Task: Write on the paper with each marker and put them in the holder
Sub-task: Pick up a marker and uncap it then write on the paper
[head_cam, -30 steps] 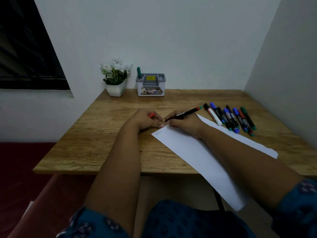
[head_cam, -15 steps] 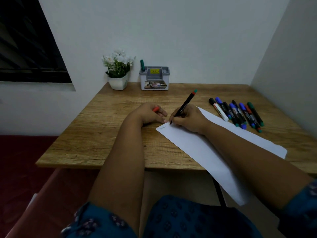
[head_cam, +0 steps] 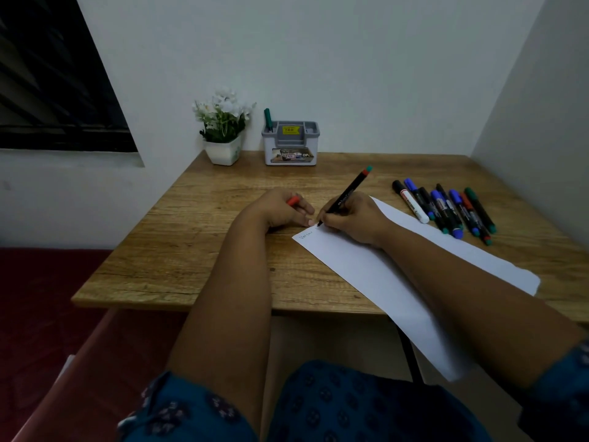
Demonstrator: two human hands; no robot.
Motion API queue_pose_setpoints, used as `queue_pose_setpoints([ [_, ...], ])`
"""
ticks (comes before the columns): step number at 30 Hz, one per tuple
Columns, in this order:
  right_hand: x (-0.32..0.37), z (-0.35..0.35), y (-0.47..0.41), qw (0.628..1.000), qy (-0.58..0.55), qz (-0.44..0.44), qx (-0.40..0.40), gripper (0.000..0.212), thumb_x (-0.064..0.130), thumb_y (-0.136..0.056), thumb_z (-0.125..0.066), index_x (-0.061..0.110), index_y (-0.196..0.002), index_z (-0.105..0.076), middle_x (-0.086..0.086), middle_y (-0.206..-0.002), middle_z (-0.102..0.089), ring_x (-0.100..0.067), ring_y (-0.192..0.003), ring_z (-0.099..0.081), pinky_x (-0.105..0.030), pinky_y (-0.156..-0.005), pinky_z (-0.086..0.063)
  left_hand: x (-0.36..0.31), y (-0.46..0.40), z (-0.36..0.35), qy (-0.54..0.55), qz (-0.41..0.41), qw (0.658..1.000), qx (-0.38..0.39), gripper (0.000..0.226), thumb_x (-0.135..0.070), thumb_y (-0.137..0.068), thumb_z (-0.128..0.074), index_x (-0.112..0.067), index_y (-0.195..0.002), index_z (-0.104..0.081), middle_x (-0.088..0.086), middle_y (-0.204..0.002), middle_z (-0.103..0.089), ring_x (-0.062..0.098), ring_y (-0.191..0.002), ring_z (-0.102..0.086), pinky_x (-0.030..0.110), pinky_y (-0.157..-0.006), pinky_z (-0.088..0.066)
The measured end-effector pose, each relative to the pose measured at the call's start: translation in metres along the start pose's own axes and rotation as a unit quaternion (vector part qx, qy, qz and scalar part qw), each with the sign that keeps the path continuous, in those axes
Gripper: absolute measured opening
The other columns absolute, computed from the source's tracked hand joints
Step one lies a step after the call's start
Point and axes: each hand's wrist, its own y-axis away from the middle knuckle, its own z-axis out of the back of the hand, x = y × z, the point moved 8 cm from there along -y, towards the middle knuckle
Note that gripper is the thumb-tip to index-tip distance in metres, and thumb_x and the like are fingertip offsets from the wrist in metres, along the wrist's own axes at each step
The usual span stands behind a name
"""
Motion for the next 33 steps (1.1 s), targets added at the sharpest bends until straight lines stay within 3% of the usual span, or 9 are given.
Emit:
queue_pose_setpoints([
  [7, -0.0028, 0.0045, 0.0005, 1.0, -0.016, -0.009, -0.02, 0.011, 0.015, -0.083, -0.067, 0.02, -0.079, -0.076, 0.011, -0.073, -0.069, 0.001, -0.069, -0.061, -0.019, -0.068, -0.048, -0.0013, 0.0026, -0.0003, -0.001, 0.009, 1.0, -0.003, 0.031, -0.007, -0.07, -0.084, -0.013, -0.098, -0.074, 0.0, -0.087, -0.068, 0.011, -0.087, -0.063, 0.025, -0.085, -0.046],
  [14, -0.0004, 0.0026, 0.0005, 1.0, 0.012, -0.004, -0.012, 0.007, 0.017, -0.082, -0.07, 0.017, -0.084, -0.077, 0.007, -0.08, -0.071, -0.002, -0.075, -0.062, -0.011, -0.065, -0.045, -0.0011, 0.0025, 0.0005, 0.002, 0.002, 1.0, -0.002, 0.028, -0.008, -0.068, -0.086, -0.015, -0.092, -0.074, 0.004, -0.09, -0.069, 0.015, -0.092, -0.065, 0.031, -0.096, -0.049],
  [27, -0.001, 0.0044, 0.0008, 1.0, 0.001, -0.011, -0.021, 0.007, 0.016, -0.082, -0.07, 0.012, -0.084, -0.076, 0.003, -0.082, -0.071, -0.005, -0.078, -0.062, -0.017, -0.069, -0.047, -0.0008, 0.0025, -0.0006, 0.0, 0.005, 1.0, 0.0, 0.026, -0.007, -0.07, -0.084, -0.016, -0.092, -0.074, 0.004, -0.09, -0.069, 0.016, -0.095, -0.064, 0.029, -0.092, -0.048],
  [33, -0.0012, 0.0069, 0.0014, 0.999, -0.003, -0.01, -0.037, 0.007, 0.013, -0.084, -0.069, 0.015, -0.082, -0.075, 0.004, -0.082, -0.07, -0.006, -0.079, -0.062, -0.016, -0.07, -0.046, 0.0001, 0.0022, -0.0005, 0.002, 0.004, 1.0, -0.004, 0.024, -0.007, -0.068, -0.085, -0.018, -0.086, -0.074, 0.006, -0.092, -0.07, 0.018, -0.097, -0.065, 0.038, -0.102, -0.047],
])
